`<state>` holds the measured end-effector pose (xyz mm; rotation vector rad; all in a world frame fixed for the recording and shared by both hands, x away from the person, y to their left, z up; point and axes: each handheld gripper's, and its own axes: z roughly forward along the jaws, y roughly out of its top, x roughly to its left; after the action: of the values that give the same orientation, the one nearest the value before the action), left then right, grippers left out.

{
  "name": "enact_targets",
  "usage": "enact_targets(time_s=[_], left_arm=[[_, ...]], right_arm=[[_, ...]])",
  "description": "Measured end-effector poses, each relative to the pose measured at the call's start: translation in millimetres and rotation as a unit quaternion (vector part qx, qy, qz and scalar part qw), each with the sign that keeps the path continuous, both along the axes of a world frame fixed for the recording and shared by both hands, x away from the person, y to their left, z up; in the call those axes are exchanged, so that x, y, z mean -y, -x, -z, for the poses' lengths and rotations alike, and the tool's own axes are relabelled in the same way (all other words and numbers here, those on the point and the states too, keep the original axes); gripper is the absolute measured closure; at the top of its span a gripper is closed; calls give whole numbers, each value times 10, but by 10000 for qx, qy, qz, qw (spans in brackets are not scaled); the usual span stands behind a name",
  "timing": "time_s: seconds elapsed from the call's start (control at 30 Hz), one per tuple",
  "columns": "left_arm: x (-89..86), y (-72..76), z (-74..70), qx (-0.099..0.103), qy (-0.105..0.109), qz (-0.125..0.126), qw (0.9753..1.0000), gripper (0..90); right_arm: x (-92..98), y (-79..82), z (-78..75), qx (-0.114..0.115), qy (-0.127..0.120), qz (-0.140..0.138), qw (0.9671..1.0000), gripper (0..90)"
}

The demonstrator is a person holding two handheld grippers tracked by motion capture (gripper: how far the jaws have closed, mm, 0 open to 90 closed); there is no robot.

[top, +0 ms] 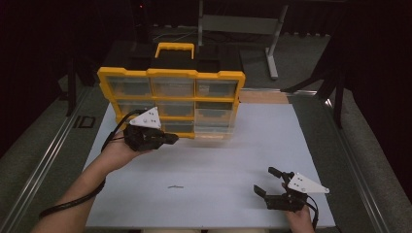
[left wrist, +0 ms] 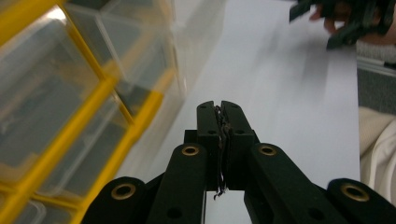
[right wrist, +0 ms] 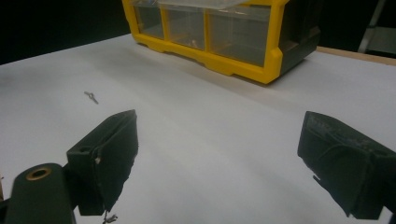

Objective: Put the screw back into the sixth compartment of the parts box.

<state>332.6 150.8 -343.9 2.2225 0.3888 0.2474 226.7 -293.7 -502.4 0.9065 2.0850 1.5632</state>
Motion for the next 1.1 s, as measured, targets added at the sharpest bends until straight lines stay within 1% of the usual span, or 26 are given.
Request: enact_targets(time_s=[0.03,0.1,0.23,0.33,0.37,0.4,0.43,0.5,0.63,0.67,0.7,0.73,0.8,0.83,0.9,0.93,1.03,1.1], left_arm=[[7,-13,-33,39,9,-32,10000,885],[21,-45,-102,52,88,-37,9999,885],[79,-103,-245,178,152,-109,9997,885],[123,-142,-317,201,251,-140,9994,885],[123,-142,-317,201,251,-140,9994,885],[166,-171,-351,254,230,-193,9992,885],[188,-187,-366,235,245,-191,9992,885],[237,-206,-387,262,265,-250,9990,885],[340,-234,-411,311,333,-263,9986,885],[377,-237,-408,336,390,-321,9982,885],[402,-241,-405,331,389,-326,9982,885],[439,-247,-400,363,346,-353,9981,885],[520,-269,-386,331,339,-343,9983,885],[549,-273,-381,360,301,-364,9982,884],[611,-288,-371,316,320,-349,9984,884],[638,-293,-369,343,289,-374,9983,885],[696,-322,-371,301,313,-440,9981,885],[724,-346,-368,233,327,-489,9980,885]], right_arm=[[0,0,-1,3,-5,1,10000,123],[1,-4,-2,33,-18,-2,10000,123],[-1,-1,-1,5,-4,-5,10000,123],[2,-2,-1,12,-7,1,10000,123],[3,-2,2,5,-2,-2,10000,123],[3,-2,2,5,-2,-2,10000,123],[5,-3,0,4,-3,0,10000,123],[6,-2,-2,6,-16,4,10000,123],[8,2,-4,13,-3,-6,10000,123],[12,2,-6,17,-15,-6,10000,123],[12,2,-6,17,-15,-6,10000,123],[12,2,-5,16,-11,-5,10000,123],[14,4,-9,27,-21,-6,10000,123],[16,5,-11,27,-23,-7,10000,123],[17,8,-11,22,-20,-3,10000,123],[19,10,-10,20,-15,-2,10000,123],[28,8,-13,26,-50,3,10000,123],[33,7,-13,28,-50,6,10000,123]])
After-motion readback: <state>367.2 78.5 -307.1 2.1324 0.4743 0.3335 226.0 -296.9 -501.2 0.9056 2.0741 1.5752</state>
